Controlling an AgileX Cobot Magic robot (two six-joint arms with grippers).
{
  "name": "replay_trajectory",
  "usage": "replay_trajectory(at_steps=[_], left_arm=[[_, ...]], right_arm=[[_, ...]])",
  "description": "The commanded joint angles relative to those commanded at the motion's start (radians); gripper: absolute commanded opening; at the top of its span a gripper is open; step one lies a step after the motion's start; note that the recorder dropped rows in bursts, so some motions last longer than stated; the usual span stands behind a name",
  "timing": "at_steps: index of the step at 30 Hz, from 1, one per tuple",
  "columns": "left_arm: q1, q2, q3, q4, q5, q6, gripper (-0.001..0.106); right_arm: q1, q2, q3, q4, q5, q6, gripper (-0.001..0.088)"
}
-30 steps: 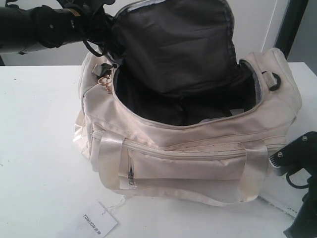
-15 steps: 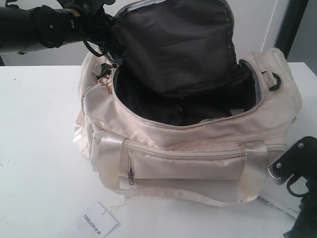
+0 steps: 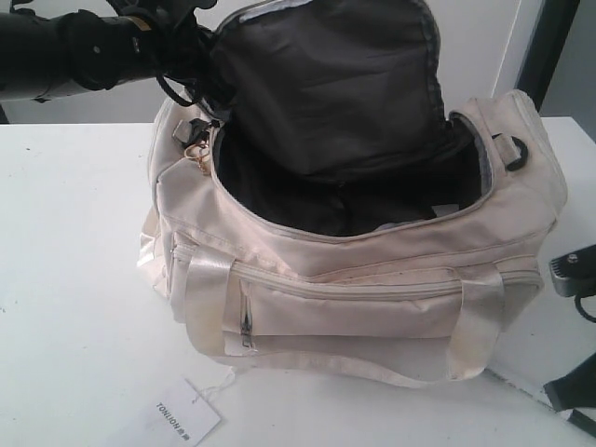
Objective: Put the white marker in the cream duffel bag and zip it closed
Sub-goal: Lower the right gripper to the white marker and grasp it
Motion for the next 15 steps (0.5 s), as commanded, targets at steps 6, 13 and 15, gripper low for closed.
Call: replay_trajectory(at_steps=[6,13,15], left_arm=[[0.000,0.000,0.000,0.000,0.000,0.000,0.000],[0.000,0.000,0.000,0.000,0.000,0.000,0.000],[0.000,0.000,0.000,0.000,0.000,0.000,0.000]], right_arm=[[-0.067,0.017,0.000,0.142,-0.016,-0.157,0.0000],[-0.079,0.063,0.005,0.106,-0.103,-0.157,0.0000],[-0.079,0.072,0.016,0.106,-0.140,-0.157,0.0000]])
